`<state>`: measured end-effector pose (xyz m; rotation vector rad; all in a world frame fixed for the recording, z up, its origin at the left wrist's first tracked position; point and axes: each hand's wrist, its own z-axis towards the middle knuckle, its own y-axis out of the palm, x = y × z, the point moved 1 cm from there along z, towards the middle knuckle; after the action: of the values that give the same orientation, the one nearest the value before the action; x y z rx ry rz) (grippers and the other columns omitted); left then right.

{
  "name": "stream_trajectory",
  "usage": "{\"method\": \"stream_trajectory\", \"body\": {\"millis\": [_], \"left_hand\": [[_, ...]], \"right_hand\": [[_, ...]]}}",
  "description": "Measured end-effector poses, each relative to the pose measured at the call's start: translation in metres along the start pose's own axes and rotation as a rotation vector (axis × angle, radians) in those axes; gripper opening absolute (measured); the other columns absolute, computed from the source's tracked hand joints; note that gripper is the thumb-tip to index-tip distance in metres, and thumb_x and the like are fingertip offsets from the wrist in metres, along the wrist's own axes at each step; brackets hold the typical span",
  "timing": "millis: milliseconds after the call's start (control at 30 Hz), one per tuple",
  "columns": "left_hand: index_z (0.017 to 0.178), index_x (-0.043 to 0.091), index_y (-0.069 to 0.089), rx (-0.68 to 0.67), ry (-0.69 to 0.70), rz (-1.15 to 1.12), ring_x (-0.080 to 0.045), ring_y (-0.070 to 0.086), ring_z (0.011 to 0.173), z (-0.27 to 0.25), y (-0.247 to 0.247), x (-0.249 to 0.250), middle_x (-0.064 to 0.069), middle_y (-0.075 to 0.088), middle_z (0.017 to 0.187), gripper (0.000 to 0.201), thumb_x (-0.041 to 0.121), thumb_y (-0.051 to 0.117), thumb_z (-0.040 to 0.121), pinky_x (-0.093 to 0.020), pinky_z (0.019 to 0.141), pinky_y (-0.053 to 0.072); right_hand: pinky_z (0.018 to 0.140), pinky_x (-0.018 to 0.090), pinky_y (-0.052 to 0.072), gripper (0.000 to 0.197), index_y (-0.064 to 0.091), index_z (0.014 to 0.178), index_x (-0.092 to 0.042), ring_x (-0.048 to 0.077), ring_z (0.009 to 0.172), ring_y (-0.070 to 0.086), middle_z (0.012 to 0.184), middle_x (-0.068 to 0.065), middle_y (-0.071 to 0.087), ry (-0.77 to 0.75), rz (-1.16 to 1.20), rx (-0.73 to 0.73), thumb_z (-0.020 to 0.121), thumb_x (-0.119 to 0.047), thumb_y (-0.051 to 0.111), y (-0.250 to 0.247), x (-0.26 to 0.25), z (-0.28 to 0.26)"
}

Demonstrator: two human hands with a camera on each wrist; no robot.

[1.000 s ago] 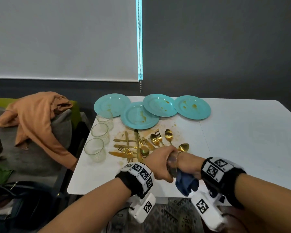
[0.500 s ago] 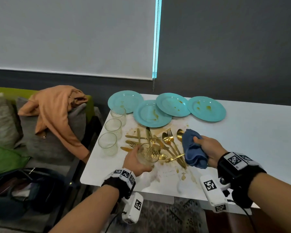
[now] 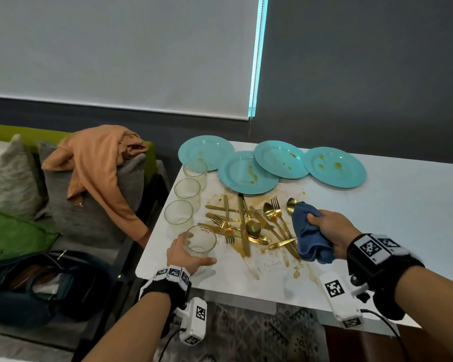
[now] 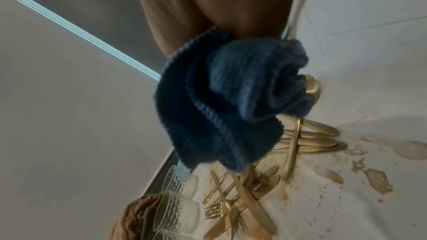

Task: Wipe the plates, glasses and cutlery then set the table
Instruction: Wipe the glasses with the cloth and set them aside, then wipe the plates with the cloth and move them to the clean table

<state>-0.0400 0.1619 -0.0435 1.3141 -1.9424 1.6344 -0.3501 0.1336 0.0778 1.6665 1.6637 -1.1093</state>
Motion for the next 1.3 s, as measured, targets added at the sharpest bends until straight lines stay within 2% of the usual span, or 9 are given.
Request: {"method": "stream_trajectory", "body": {"millis": [167,267,433,567,700,800,933,1133,1300], "left_hand": [[0.13,0.016,0.046,0.038,-0.06,-0.13,-0.027,0.049,0.122,0.007,-0.001,-0.008,-0.007,0.053,0.13,0.098,0.025,0.094,0.046,-0.035,0.103,0.039],[0.133,0.017,0.044,0.059,-0.085,-0.152,-0.027,0.047,0.124,0.006,0.0,-0.009,-0.007,0.053,0.132,0.1,0.025,0.094,0.046,-0.035,0.103,0.038],[0.132,0.018,0.044,0.087,-0.124,-0.176,-0.029,0.046,0.125,0.003,0.003,-0.009,-0.009,0.054,0.13,0.102,0.027,0.095,0.044,-0.036,0.103,0.039],[0.137,0.016,0.037,0.039,-0.151,-0.071,-0.031,0.043,0.128,0.004,-0.002,-0.005,-0.01,0.05,0.135,0.115,0.036,0.095,0.04,-0.04,0.106,0.038],[0.147,0.012,0.017,-0.018,-0.19,0.2,-0.031,0.033,0.135,-0.004,-0.013,0.001,-0.013,0.037,0.144,0.138,0.057,0.088,0.038,-0.042,0.112,0.031],[0.149,0.013,0.008,0.037,-0.115,0.243,-0.032,0.022,0.138,-0.014,-0.026,0.008,-0.014,0.025,0.149,0.144,0.061,0.086,0.038,-0.044,0.113,0.024],[0.149,0.013,0.014,0.166,0.027,0.171,-0.032,0.018,0.138,-0.02,-0.044,0.048,-0.013,0.024,0.149,0.137,0.066,0.081,0.042,-0.045,0.114,0.021],[0.146,0.012,0.023,0.154,0.2,0.096,-0.029,0.018,0.137,-0.003,-0.022,0.136,-0.01,0.027,0.147,0.118,0.066,0.076,0.055,-0.042,0.114,0.02],[0.14,0.011,0.032,0.113,0.305,0.126,-0.028,0.027,0.131,0.024,0.022,0.2,-0.01,0.037,0.139,0.094,0.055,0.075,0.068,-0.036,0.11,0.024]], "right_hand": [[0.061,0.032,0.046,0.016,0.056,0.111,-0.007,0.025,0.071,0.056,0.095,0.016,0.06,0.004,-0.017,0.036,0.098,-0.01,0.047,-0.005,0.002,0.004],[0.062,0.032,0.047,0.016,0.057,0.11,-0.007,0.026,0.073,0.057,0.101,0.018,0.06,0.0,-0.041,0.043,0.097,-0.011,0.047,-0.005,0.002,0.006],[0.06,0.032,0.046,0.017,0.057,0.11,-0.006,0.028,0.073,0.056,0.095,0.017,0.06,-0.001,-0.063,0.04,0.097,-0.01,0.047,-0.003,0.001,0.009],[0.057,0.031,0.044,0.016,0.057,0.11,-0.006,0.025,0.069,0.056,0.092,0.015,0.059,-0.001,-0.075,0.032,0.097,-0.01,0.047,0.0,-0.001,0.011],[0.057,0.031,0.044,0.016,0.056,0.109,-0.006,0.025,0.069,0.055,0.088,0.014,0.059,0.0,-0.074,0.023,0.097,-0.01,0.047,0.002,-0.002,0.014],[0.058,0.032,0.045,0.016,0.056,0.11,-0.006,0.025,0.07,0.055,0.088,0.014,0.059,0.001,-0.079,0.02,0.097,-0.009,0.047,0.001,-0.004,0.018],[0.06,0.032,0.045,0.021,0.056,0.115,-0.002,0.026,0.072,0.055,0.093,0.016,0.059,0.0,-0.084,0.03,0.097,-0.009,0.048,-0.003,-0.008,0.026],[0.061,0.032,0.046,0.025,0.057,0.119,-0.004,0.03,0.081,0.056,0.103,0.018,0.06,-0.023,-0.078,0.04,0.096,-0.011,0.05,-0.018,-0.021,0.033],[0.082,0.04,0.049,0.023,0.059,0.116,-0.008,0.031,0.095,0.057,0.107,0.017,0.061,-0.057,-0.085,0.063,0.095,-0.01,0.052,-0.048,-0.035,0.049]]}}
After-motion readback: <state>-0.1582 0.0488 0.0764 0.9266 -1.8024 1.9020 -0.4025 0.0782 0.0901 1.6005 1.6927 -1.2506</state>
